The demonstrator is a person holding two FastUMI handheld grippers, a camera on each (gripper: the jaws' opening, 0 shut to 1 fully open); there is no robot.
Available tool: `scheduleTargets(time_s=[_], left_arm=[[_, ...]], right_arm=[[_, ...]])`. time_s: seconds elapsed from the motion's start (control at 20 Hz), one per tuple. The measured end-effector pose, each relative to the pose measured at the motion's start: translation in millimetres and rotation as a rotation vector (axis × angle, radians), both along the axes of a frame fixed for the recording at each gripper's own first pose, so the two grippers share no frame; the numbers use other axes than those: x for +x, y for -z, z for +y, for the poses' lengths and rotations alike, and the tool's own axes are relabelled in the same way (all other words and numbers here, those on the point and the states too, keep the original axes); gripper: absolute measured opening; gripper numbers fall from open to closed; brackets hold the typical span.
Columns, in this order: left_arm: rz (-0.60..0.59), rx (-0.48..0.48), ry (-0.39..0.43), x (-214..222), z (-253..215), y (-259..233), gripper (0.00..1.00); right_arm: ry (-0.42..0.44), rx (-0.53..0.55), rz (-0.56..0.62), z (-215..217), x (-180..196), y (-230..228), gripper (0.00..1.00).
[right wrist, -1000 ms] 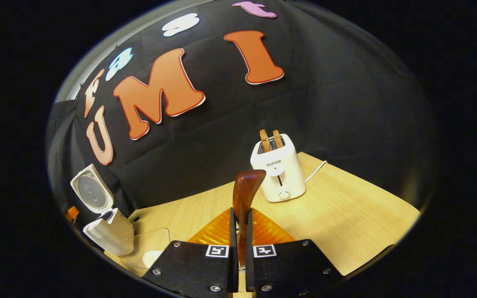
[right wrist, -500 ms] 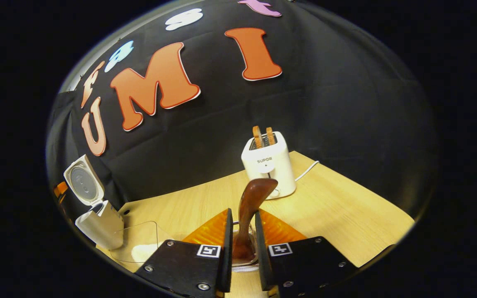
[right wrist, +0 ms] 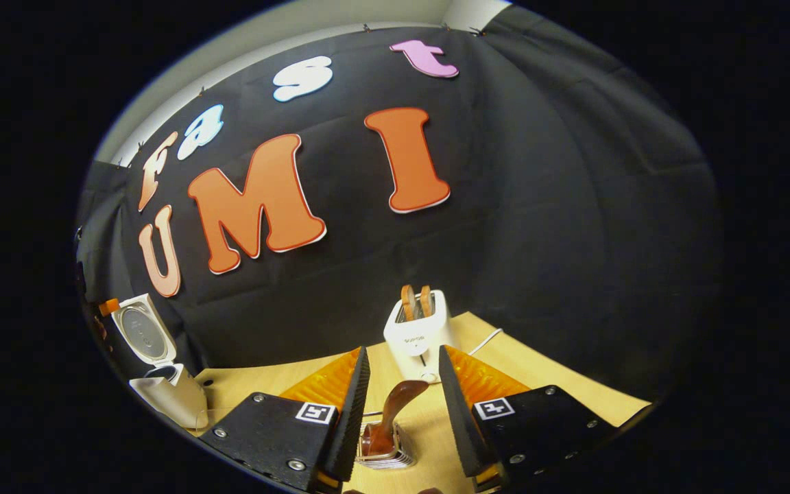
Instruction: Close the left gripper, press the button to open the rice cooker; take a wooden spoon from the chopstick holder with the right hand, scoop a spoonful of rice and pour it into the rice cooker, then put the wooden spoon back into the chopstick holder.
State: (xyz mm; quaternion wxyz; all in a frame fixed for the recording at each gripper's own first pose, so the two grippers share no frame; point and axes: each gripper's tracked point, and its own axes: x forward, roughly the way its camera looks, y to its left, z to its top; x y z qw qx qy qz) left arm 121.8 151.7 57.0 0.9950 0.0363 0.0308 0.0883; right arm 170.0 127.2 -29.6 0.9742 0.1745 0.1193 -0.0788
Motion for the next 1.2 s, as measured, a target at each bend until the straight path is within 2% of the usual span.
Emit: scheduleTargets(time_s=[0.05,0.1,0.3,0.4,0.6,0.75,0.8,0.9,1.1,1.2], left_arm=[[0.009,-0.001,0.003,9,3,-3,0.93],[0.012,0.002,-0.015,18,13,-8,0.93],[0.036,0.020,-0.058,48,39,-18,0.94],[0.019,0.050,-0.077,66,52,-33,0.96],[0.007,0.056,-0.104,105,79,-55,0.94],[0.016,0.046,-0.137,135,99,-62,0.98],[0.033,0.048,-0.145,142,104,-55,1.00],[0.075,0.039,-0.172,154,117,-37,0.98],[0.192,-0.093,-0.204,163,140,3,0.98],[0.213,-0.096,-0.212,160,143,2,0.99]], right_arm=[[0.002,-0.023,-0.012,-3,-2,-9,0.70],[0.001,-0.050,-0.017,-4,-2,-16,0.62],[-0.012,-0.152,-0.025,-7,-9,-29,0.80],[-0.027,-0.172,-0.029,-2,-13,-38,0.85],[-0.043,-0.197,-0.031,1,-17,-49,0.87],[-0.037,-0.223,-0.033,-2,-22,-57,0.88],[-0.039,-0.228,-0.036,-2,-22,-59,0.87],[-0.039,-0.236,-0.038,-1,-24,-61,0.88],[-0.034,-0.215,-0.058,0,-26,-62,0.87],[-0.034,-0.195,-0.068,-1,-26,-61,0.87]])
